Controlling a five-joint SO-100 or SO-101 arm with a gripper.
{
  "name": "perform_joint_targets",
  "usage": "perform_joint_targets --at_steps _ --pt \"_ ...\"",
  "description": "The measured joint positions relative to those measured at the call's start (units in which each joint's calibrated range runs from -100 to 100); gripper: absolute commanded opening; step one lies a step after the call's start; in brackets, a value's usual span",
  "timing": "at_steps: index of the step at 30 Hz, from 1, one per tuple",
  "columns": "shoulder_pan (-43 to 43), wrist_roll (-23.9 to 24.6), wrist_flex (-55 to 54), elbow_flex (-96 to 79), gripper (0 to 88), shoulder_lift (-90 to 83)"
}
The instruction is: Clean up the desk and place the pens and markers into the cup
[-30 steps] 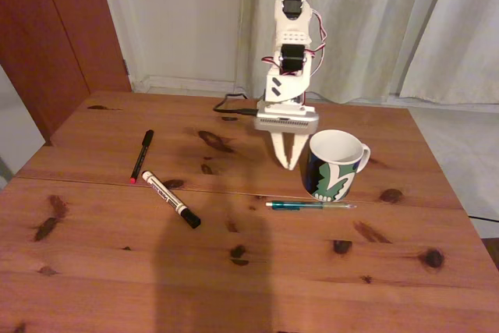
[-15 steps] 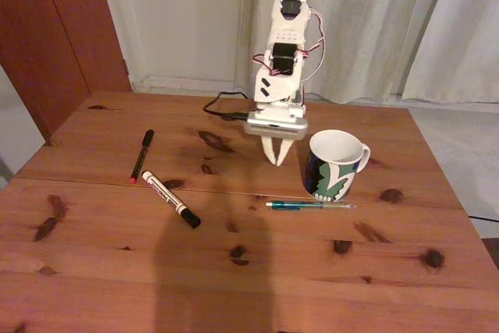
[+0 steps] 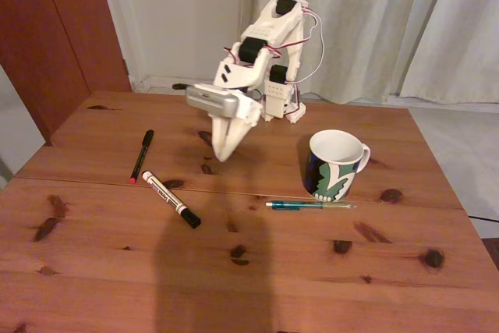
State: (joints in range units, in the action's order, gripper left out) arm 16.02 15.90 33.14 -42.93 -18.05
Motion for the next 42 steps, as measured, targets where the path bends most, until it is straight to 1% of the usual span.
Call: perform_joint_targets --at_steps 6,17,20,27,30,34,36,42 --pt "6.6 -0.9 -0.5 5.9 0.7 7.2" --pt "15.3 -0.7 -0.5 24.4 0.6 28.7" --pt "17.1 0.4 -0.6 28.0 0.6 32.7" --pt "19.1 0.5 -0.6 31.2 0.6 35.9" --pt "19.1 -1.2 -0.6 31.2 0.7 35.9" --pt "19.1 -6.3 -0.6 31.2 0.7 35.9" --pt "19.1 -7.9 -0.6 30.8 0.7 35.9" --pt "19.1 -8.9 -0.6 30.7 0.7 35.9"
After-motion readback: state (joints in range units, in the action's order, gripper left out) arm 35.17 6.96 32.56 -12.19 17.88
